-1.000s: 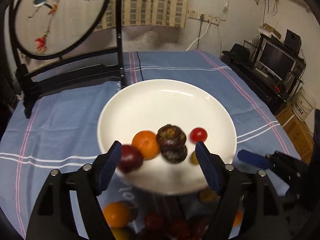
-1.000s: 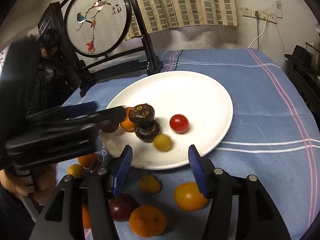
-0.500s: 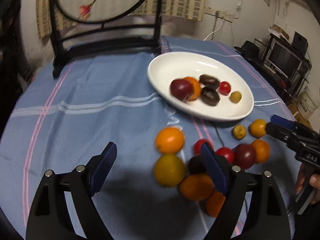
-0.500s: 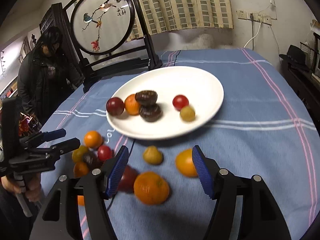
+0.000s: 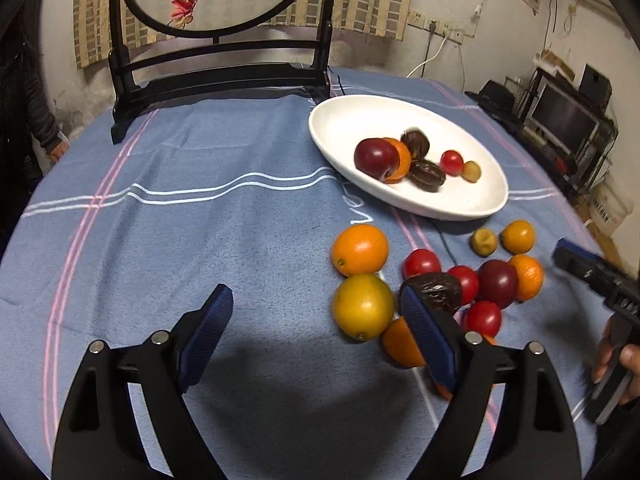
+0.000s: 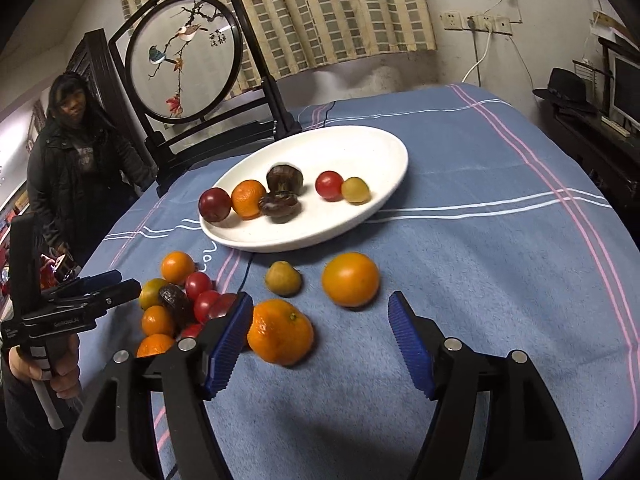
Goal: Organize fruits
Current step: 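Move both tools back toward the remaining fruit cluster, then place the mandarin with the right tool while the left tool places a yellow orange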
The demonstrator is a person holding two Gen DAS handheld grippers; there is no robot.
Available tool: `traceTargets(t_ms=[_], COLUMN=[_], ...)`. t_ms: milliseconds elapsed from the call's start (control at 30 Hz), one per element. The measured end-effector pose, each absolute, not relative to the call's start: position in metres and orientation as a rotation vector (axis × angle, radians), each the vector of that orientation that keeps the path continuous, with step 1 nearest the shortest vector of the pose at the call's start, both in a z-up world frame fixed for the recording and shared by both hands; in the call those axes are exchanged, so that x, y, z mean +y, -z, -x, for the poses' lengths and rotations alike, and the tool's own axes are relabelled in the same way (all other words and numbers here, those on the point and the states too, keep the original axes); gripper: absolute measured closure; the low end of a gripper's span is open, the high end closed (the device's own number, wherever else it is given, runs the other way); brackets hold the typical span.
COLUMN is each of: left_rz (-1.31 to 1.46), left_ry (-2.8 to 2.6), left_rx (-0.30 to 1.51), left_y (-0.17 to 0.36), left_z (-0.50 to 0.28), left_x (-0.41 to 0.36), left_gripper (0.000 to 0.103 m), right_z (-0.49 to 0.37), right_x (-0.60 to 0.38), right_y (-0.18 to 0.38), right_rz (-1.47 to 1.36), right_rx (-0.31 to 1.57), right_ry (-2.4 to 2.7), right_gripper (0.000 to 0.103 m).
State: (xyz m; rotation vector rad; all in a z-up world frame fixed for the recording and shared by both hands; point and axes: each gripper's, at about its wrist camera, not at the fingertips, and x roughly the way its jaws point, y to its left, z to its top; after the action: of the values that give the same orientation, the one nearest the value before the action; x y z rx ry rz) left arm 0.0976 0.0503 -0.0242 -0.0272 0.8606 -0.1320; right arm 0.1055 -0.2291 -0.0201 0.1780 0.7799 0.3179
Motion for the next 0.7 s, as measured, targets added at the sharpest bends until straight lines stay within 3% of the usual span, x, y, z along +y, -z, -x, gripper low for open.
traceTargets(t_ms=[567, 600, 700], left_rz=[0.04, 0.039, 0.035], left_ry=[0.131, 0.129, 0.122], left_rx=[0.865, 0.868, 0.866], left_y=[0.022, 0.022, 0.022], left_z=[-0.097, -0.097, -0.097], left_x=[0.059, 0.059, 0.061], left_gripper=[0.019, 0.019, 0.019], right_z=[-0.1, -0.103, -0.118], right_x=[-0.19, -0.185, -0.168], right_y=[0.034, 0.033, 0.038], right_rz=[0.094, 0.11, 0.219], right_rx=[0.931, 0.933, 0.965], right_ry=[-0.401, -0.406, -0.408], right_gripper=[0.032, 0.033, 0.055])
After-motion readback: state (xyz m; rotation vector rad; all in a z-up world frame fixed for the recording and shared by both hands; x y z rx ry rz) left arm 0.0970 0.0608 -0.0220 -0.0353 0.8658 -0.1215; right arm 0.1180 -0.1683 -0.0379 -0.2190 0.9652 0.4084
